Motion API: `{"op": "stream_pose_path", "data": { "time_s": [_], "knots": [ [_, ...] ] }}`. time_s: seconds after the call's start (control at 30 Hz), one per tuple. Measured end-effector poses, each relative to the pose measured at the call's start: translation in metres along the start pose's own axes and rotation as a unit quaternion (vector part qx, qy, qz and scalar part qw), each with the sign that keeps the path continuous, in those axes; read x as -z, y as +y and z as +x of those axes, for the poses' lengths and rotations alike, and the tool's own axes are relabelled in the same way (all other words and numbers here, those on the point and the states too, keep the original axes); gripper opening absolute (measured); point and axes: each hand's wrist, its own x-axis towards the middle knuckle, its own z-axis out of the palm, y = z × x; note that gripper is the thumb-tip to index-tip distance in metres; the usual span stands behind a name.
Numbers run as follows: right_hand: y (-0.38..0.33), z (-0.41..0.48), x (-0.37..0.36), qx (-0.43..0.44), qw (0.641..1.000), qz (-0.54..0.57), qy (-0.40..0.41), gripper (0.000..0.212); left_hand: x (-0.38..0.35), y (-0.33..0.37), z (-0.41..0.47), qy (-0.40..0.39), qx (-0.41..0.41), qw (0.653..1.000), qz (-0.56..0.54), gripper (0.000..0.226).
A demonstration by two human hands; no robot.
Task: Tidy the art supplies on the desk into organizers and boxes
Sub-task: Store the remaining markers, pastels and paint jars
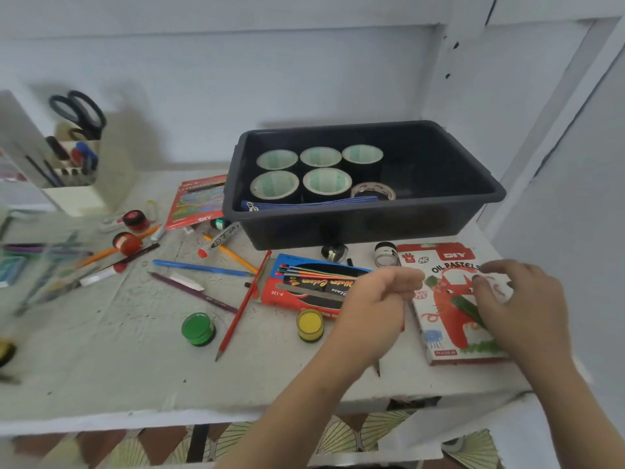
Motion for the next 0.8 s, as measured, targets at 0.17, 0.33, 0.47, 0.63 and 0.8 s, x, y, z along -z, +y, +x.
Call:
{"op": "stream_pose_path", "data": {
  "time_s": [0.17,0.33,0.47,0.63,0.8],
  "knots": [
    [-0.038,-0.007,-0.008,0.094,0.993,0.064,-0.013,0.011,0.038,-0.004,-0.002,0.108,-0.052,0.992,-0.033,0.055],
    [-0.082,-0.021,-0.014,0.186,0.971,0.124,-0.086,0.01,0.086,-0.014,-0.013,0.187,-0.064,0.977,-0.075,0.053],
    [-0.129,-0.031,-0.023,0.244,0.945,0.164,-0.141,0.015,0.133,-0.022,-0.025,0.254,-0.047,0.964,-0.069,0.05],
    [-0.194,-0.049,-0.047,0.278,0.923,0.202,-0.174,0.021,0.201,-0.026,-0.042,0.288,-0.041,0.954,-0.074,0.054],
    [-0.269,-0.066,-0.082,0.288,0.903,0.233,-0.218,0.021,0.282,-0.026,-0.061,0.294,-0.047,0.953,-0.059,0.051]
  ]
}}
